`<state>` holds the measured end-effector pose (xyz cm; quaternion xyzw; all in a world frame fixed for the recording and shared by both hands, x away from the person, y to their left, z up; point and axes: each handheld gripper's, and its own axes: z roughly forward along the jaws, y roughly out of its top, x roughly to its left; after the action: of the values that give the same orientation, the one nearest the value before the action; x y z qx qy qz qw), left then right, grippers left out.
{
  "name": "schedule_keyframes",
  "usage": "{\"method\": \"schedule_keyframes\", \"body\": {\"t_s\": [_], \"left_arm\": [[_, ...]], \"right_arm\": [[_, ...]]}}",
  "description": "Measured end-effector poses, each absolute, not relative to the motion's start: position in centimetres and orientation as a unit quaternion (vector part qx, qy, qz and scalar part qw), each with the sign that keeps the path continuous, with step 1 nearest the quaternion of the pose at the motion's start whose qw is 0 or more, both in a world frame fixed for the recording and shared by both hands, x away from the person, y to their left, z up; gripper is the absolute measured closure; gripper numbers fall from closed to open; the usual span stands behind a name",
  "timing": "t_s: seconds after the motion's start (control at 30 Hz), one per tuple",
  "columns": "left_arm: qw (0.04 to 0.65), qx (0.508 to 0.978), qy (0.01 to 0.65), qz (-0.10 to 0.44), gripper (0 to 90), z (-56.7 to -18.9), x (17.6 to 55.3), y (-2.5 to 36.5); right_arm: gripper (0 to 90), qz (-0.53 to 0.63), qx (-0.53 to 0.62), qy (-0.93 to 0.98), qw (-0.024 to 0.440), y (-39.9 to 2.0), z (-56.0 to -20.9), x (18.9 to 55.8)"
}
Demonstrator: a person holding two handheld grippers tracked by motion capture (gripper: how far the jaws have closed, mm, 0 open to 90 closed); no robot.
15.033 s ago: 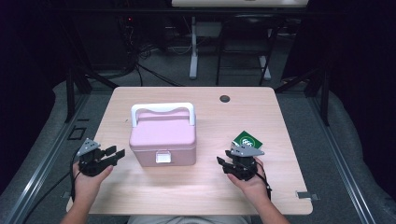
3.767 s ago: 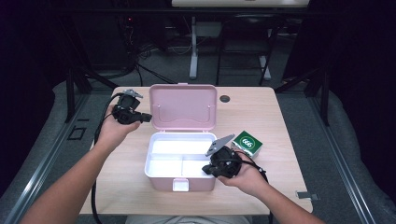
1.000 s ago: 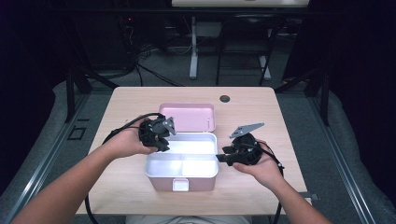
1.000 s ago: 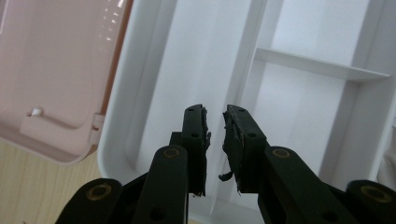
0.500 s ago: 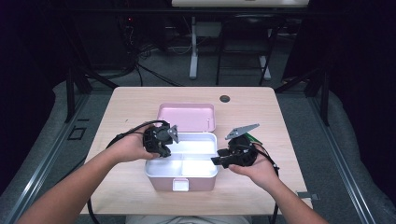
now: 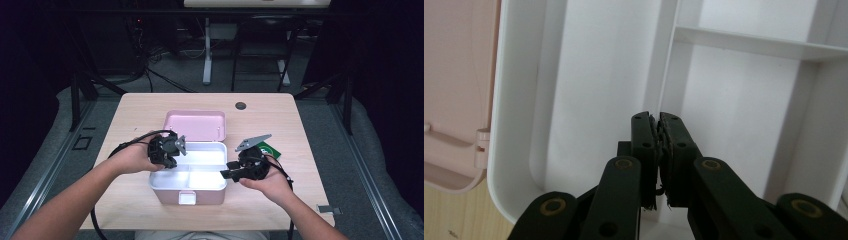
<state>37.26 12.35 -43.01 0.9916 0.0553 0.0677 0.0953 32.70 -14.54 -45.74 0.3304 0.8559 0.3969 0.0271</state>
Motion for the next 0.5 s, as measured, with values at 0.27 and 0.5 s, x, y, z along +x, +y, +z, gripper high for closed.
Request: {"method": "schedule_keyframes", "body": {"t_s": [0.27,0.5], "left_arm": [[0.067,0.994,0.026,0.088,85.9,-42.8,36.8,10.4],[0.037,0.994,0.000,0.100,86.2,-43.4,36.5,8.4]], "right_arm": [[58.2,0.400,0.330,0.854,0.027,-14.2,-45.6,32.9],[58.1,0.401,0.331,0.854,0.020,-14.4,-45.8,32.9]]}}
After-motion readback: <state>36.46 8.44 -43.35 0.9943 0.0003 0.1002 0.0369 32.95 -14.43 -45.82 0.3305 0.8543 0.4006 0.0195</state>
